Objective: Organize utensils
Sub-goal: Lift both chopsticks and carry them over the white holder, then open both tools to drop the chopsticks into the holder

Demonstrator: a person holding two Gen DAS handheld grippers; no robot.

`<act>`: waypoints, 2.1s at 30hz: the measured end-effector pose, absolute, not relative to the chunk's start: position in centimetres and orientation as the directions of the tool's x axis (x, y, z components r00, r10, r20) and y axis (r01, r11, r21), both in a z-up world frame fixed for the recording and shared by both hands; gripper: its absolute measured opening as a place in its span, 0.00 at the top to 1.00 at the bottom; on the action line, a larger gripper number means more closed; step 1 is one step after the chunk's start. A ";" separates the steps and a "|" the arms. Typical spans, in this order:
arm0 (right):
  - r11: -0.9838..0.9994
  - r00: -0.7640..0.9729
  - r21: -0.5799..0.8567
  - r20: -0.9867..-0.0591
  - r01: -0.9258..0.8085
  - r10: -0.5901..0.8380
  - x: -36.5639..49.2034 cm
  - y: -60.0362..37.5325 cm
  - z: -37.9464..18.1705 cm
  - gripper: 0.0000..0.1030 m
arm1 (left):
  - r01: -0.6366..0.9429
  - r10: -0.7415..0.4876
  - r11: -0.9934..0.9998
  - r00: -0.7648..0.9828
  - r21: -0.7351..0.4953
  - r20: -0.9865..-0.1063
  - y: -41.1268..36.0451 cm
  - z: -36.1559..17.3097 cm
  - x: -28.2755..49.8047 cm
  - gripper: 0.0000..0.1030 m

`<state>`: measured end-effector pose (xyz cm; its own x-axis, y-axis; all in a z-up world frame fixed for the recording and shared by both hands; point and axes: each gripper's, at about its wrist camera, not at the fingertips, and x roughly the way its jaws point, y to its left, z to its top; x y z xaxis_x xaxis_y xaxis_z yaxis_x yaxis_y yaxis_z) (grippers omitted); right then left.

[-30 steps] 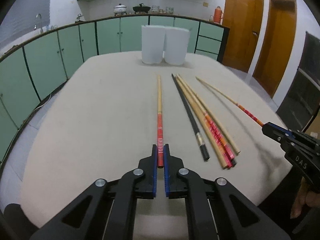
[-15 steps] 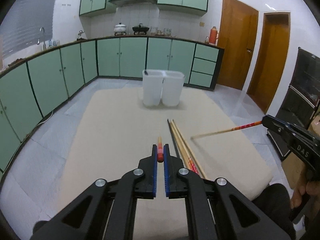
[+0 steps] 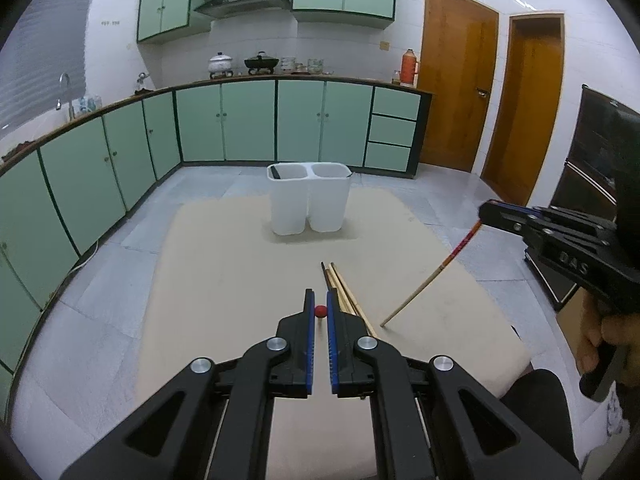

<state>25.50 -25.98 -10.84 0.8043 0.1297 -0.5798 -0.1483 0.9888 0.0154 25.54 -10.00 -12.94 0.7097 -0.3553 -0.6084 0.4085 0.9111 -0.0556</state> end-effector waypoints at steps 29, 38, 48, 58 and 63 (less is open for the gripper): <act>0.974 0.746 0.008 -0.641 -0.225 0.178 30.4 -25.9 -0.7 0.95 | 0.483 -0.400 0.875 0.694 -0.025 -0.599 -10.0 -2.1 32.1 0.95; 0.980 0.757 0.013 -0.633 -0.197 0.161 34.6 -27.0 3.3 0.95 | 0.482 -0.438 0.872 0.686 -0.088 -0.581 -9.9 1.9 38.5 0.95; 0.988 0.786 0.002 -0.605 -0.153 0.123 42.9 -27.6 5.1 0.95 | 0.427 -0.412 0.900 0.769 -0.087 -0.488 -12.7 5.7 47.1 0.95; 0.995 0.783 0.035 -0.616 -0.089 0.092 52.3 -29.3 0.7 0.95 | 0.370 -0.354 0.925 0.760 -0.084 -0.545 -15.6 -0.3 56.6 0.95; 0.997 0.754 0.061 -0.652 -0.050 0.077 55.3 -30.6 -3.5 0.95 | 0.359 -0.357 0.925 0.717 -0.121 -0.599 -15.8 -5.4 59.3 0.95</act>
<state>55.26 -30.64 -3.50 0.7544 0.0773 -0.6518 -0.0498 0.9969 0.0606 59.30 -15.80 -5.43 0.7166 -0.3567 -0.5994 0.3595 0.9253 -0.1209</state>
